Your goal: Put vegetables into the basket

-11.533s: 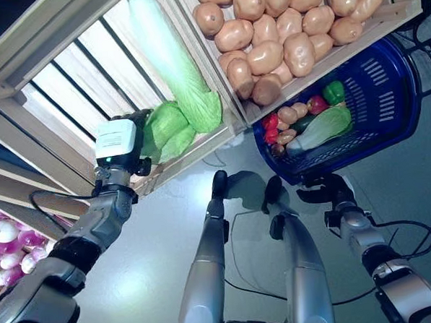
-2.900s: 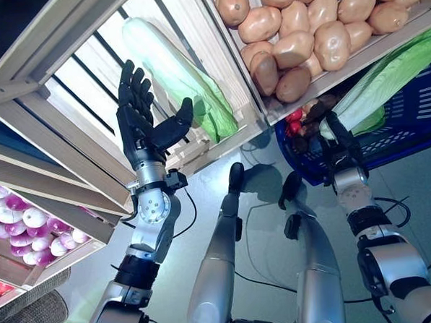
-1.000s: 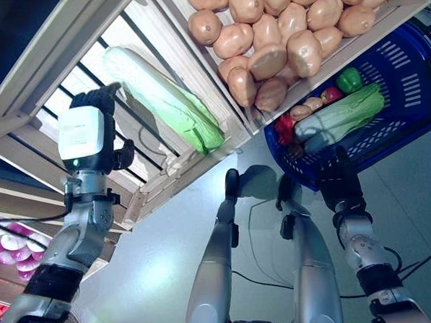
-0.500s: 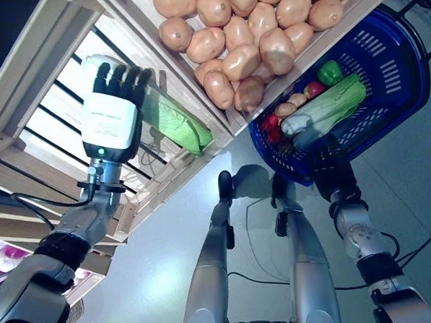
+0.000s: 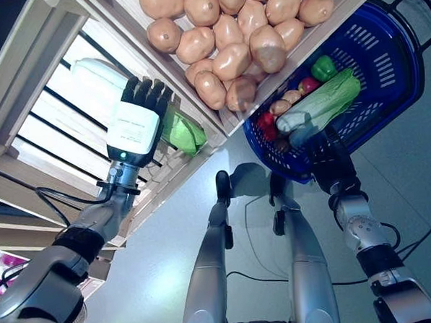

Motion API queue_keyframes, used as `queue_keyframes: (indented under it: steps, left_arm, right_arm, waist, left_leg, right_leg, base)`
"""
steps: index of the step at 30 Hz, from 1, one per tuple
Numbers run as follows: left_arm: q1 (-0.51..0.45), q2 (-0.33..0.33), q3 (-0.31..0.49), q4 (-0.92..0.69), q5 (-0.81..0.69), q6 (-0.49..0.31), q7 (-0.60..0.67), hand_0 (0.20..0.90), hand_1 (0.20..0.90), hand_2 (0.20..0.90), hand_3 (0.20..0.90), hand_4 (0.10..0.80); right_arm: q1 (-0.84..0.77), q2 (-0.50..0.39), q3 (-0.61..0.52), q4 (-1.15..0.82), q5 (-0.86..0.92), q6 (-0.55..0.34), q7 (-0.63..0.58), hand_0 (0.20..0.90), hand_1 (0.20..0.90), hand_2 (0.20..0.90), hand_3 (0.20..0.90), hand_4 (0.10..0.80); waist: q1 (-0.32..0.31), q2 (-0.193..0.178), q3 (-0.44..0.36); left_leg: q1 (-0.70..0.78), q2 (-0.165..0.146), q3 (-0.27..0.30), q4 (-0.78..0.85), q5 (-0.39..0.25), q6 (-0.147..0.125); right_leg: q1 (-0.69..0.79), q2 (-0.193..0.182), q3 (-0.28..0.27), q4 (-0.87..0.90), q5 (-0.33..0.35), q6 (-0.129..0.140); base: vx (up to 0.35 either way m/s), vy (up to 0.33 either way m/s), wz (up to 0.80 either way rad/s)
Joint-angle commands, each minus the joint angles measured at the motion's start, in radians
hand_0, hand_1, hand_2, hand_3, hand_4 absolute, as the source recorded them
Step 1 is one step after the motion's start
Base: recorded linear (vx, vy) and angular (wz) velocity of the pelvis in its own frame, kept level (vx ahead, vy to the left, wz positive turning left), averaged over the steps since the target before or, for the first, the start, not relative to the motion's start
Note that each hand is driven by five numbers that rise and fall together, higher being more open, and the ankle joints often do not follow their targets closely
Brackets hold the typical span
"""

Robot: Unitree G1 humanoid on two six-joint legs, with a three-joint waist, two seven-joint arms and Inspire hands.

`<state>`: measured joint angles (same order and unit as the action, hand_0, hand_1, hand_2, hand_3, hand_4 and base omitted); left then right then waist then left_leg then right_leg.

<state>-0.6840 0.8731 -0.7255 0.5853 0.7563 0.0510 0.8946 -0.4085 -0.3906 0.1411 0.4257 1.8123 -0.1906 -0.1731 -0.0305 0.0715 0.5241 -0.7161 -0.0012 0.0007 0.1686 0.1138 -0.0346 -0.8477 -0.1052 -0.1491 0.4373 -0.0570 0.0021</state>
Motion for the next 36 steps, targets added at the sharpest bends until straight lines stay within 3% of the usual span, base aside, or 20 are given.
queue_keyframes:
  steps: [1,5,9,16,17,18,19,20,28,36]
  left_arm:
    - [-0.055,0.028,0.050,-0.033,0.013,-0.011,0.025,0.900,0.900,0.900,0.900,0.800]
    - [-0.072,0.010,0.030,-0.011,-0.007,-0.032,0.005,0.900,0.900,0.900,0.900,0.800]
    - [-0.104,-0.026,-0.012,0.014,-0.005,-0.073,-0.100,0.900,0.900,0.900,0.900,0.800]
    - [-0.172,-0.041,-0.096,0.051,-0.003,-0.047,-0.198,0.900,0.900,0.900,0.900,0.800]
    - [-0.186,-0.045,-0.103,0.061,-0.014,-0.045,-0.197,0.806,0.806,0.806,0.806,0.737]
    - [-0.194,-0.048,-0.108,0.066,-0.020,-0.040,-0.191,0.596,0.596,0.596,0.596,0.598]
    - [-0.206,-0.053,-0.111,0.071,-0.031,-0.030,-0.174,0.472,0.472,0.472,0.472,0.515]
    - [-0.209,-0.055,-0.111,0.074,-0.032,-0.025,-0.172,0.300,0.300,0.300,0.300,0.400]
    - [-0.231,-0.134,-0.027,0.178,-0.077,0.004,0.024,0.300,0.300,0.300,0.300,0.400]
    - [-0.256,-0.179,0.014,0.232,-0.013,-0.027,0.059,0.300,0.300,0.300,0.300,0.400]
  right_arm:
    - [0.024,-0.053,0.003,-0.080,-0.029,-0.012,-0.012,0.900,0.900,0.900,0.900,0.800]
    - [0.007,-0.051,0.010,-0.074,-0.029,-0.014,-0.018,0.900,0.900,0.900,0.900,0.800]
    - [-0.011,-0.058,0.016,-0.074,-0.043,-0.009,-0.036,0.900,0.900,0.900,0.900,0.800]
    - [-0.039,-0.068,0.032,-0.058,-0.058,-0.021,-0.041,0.900,0.900,0.900,0.900,0.800]
    - [-0.047,-0.071,0.033,-0.052,-0.061,-0.015,-0.045,0.900,0.900,0.900,0.900,0.800]
    - [-0.053,-0.072,0.034,-0.050,-0.063,-0.011,-0.047,0.900,0.900,0.900,0.900,0.800]
    - [-0.058,-0.076,0.034,-0.046,-0.064,-0.009,-0.050,0.900,0.900,0.900,0.900,0.800]
    - [-0.059,-0.077,0.033,-0.045,-0.063,-0.009,-0.050,0.900,0.900,0.900,0.900,0.800]
    - [-0.081,-0.062,0.014,-0.024,-0.104,0.013,-0.064,0.900,0.900,0.900,0.900,0.800]
    - [-0.112,-0.040,0.006,-0.016,-0.147,0.041,-0.080,0.900,0.900,0.900,0.900,0.800]
  waist:
    - [0.001,-0.019,-0.004]
    - [0.001,-0.024,-0.004]
    - [-0.004,-0.028,-0.004]
    - [-0.015,-0.044,-0.004]
    - [-0.017,-0.046,-0.004]
    - [-0.018,-0.048,-0.004]
    - [-0.019,-0.051,-0.004]
    - [-0.019,-0.052,-0.004]
    - [-0.021,-0.075,-0.004]
    - [-0.026,-0.088,-0.004]
  left_leg:
    - [-0.065,-0.010,0.021,0.096,0.015,-0.025]
    - [-0.064,-0.011,0.018,0.093,0.014,-0.025]
    - [-0.071,-0.010,0.019,0.097,0.013,-0.025]
    - [-0.078,-0.005,0.019,0.101,0.008,-0.022]
    - [-0.080,-0.003,0.019,0.104,0.007,-0.023]
    - [-0.080,-0.002,0.020,0.105,0.007,-0.023]
    - [-0.080,-0.001,0.021,0.107,0.005,-0.023]
    - [-0.080,-0.001,0.021,0.108,0.005,-0.023]
    - [-0.088,-0.006,0.003,0.132,-0.004,-0.022]
    - [-0.074,-0.008,-0.002,0.129,-0.009,-0.023]
  right_leg:
    - [0.073,0.018,-0.003,-0.108,0.114,0.044]
    - [0.075,0.017,-0.005,-0.112,0.115,0.046]
    - [0.069,0.016,-0.006,-0.110,0.117,0.049]
    - [0.062,0.019,-0.004,-0.108,0.124,0.054]
    - [0.060,0.021,-0.002,-0.107,0.125,0.054]
    - [0.059,0.021,-0.002,-0.106,0.126,0.054]
    - [0.059,0.022,-0.001,-0.104,0.126,0.054]
    - [0.058,0.022,-0.001,-0.103,0.125,0.054]
    - [0.053,0.026,0.003,-0.087,0.125,0.056]
    - [0.063,0.037,0.009,-0.086,0.121,0.053]
  base:
    - [0.000,0.000,0.00]
    - [0.000,0.000,0.00]
    - [-0.002,0.019,0.00]
    - [-0.001,0.005,0.00]
    - [0.000,0.000,0.00]
    - [0.000,0.000,0.00]
    - [0.000,0.000,0.00]
    - [-0.005,0.014,-0.03]
    - [-0.002,-0.001,-0.02]
    - [-0.007,0.009,0.00]
